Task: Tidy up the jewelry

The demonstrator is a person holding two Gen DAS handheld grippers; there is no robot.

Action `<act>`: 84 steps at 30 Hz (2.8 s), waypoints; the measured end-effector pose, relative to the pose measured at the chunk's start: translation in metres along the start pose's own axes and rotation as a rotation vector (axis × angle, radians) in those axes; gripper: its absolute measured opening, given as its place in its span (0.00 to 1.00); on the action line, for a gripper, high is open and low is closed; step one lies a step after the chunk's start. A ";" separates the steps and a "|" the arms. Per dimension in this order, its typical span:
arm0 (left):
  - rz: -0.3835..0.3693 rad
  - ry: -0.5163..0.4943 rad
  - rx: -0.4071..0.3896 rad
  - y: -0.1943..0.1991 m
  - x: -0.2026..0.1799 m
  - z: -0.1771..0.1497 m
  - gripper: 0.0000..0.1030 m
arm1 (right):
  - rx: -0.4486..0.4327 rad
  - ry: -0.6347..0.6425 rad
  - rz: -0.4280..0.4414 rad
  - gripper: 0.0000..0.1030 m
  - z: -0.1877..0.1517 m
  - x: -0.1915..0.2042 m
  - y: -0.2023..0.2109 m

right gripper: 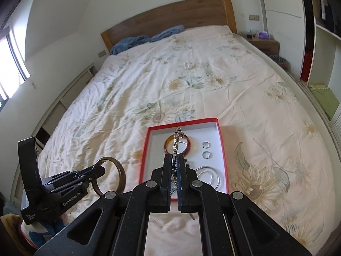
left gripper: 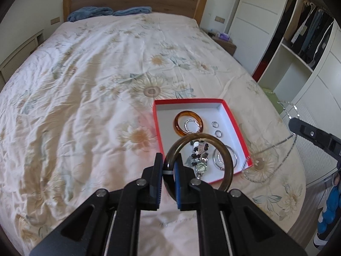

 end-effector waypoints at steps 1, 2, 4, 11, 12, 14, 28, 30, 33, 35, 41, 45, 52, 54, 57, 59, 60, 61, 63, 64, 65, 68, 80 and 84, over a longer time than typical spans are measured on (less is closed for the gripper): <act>0.002 -0.001 0.009 -0.007 0.000 0.002 0.09 | 0.008 0.004 -0.004 0.04 0.002 -0.001 -0.008; 0.004 -0.002 0.022 -0.020 -0.001 0.005 0.09 | 0.016 0.006 -0.006 0.04 0.005 -0.003 -0.018; 0.008 -0.007 0.038 -0.034 -0.002 0.009 0.09 | 0.031 0.005 -0.003 0.04 0.010 -0.007 -0.035; 0.018 -0.028 0.073 -0.089 -0.006 0.030 0.09 | 0.054 0.037 -0.020 0.04 0.039 -0.010 -0.093; 0.019 -0.027 0.079 -0.097 -0.006 0.033 0.09 | 0.057 0.042 -0.021 0.04 0.041 -0.011 -0.099; 0.021 -0.024 0.091 -0.111 -0.006 0.036 0.09 | 0.072 0.051 -0.024 0.04 0.044 -0.011 -0.116; 0.033 -0.030 0.157 -0.175 -0.004 0.029 0.09 | 0.199 0.043 -0.026 0.05 0.025 -0.025 -0.206; 0.034 -0.037 0.155 -0.176 -0.005 0.030 0.09 | 0.207 0.039 -0.030 0.07 0.024 -0.027 -0.212; 0.033 -0.033 0.151 -0.177 -0.005 0.031 0.10 | 0.215 0.035 -0.041 0.08 0.022 -0.030 -0.219; 0.034 -0.033 0.148 -0.177 -0.005 0.031 0.10 | 0.216 0.034 -0.050 0.08 0.020 -0.032 -0.221; 0.021 -0.031 0.148 -0.178 -0.006 0.031 0.10 | 0.217 0.024 -0.054 0.24 0.018 -0.035 -0.220; 0.000 -0.025 0.149 -0.175 -0.009 0.031 0.16 | 0.204 0.036 -0.055 0.34 0.018 -0.031 -0.211; -0.001 -0.028 0.113 -0.152 -0.015 0.034 0.23 | 0.162 0.041 -0.065 0.36 0.022 -0.031 -0.179; -0.001 -0.017 0.102 -0.142 -0.015 0.033 0.27 | 0.145 0.045 -0.069 0.36 0.022 -0.031 -0.164; -0.004 0.006 0.077 -0.120 -0.016 0.029 0.32 | 0.122 0.056 -0.073 0.38 0.018 -0.028 -0.141; 0.002 0.009 0.060 -0.104 -0.018 0.024 0.33 | 0.109 0.062 -0.073 0.41 0.011 -0.024 -0.123; 0.011 0.008 0.055 -0.098 -0.017 0.021 0.34 | 0.107 0.066 -0.073 0.42 0.008 -0.023 -0.117; 0.017 0.006 0.051 -0.092 -0.018 0.019 0.35 | 0.103 0.072 -0.075 0.43 0.003 -0.020 -0.108; 0.033 0.000 0.033 -0.074 -0.018 0.010 0.36 | 0.095 0.083 -0.080 0.44 -0.007 -0.016 -0.094; 0.043 -0.005 0.027 -0.067 -0.018 0.006 0.36 | 0.091 0.088 -0.081 0.45 -0.012 -0.013 -0.087; 0.049 -0.012 0.019 -0.058 -0.018 0.002 0.36 | 0.087 0.093 -0.083 0.47 -0.018 -0.010 -0.079; 0.057 -0.011 -0.006 -0.033 -0.016 -0.013 0.36 | 0.064 0.110 -0.092 0.51 -0.034 -0.001 -0.056; 0.125 -0.100 -0.054 0.061 -0.014 -0.066 0.36 | -0.019 0.131 -0.076 0.56 -0.099 0.053 0.018; 0.157 -0.121 -0.081 0.088 -0.009 -0.081 0.36 | -0.046 0.129 -0.068 0.56 -0.114 0.070 0.037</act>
Point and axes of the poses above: each gripper's, at about its wrist camera, not at the fingertips, and y roughly against the way its jaws point, x to its left, z to its top, the point moved 5 cm from there along -y, roughly the way its jaws point, and after that the axes turned 12 degrees about -z, right-handed, at the moved point
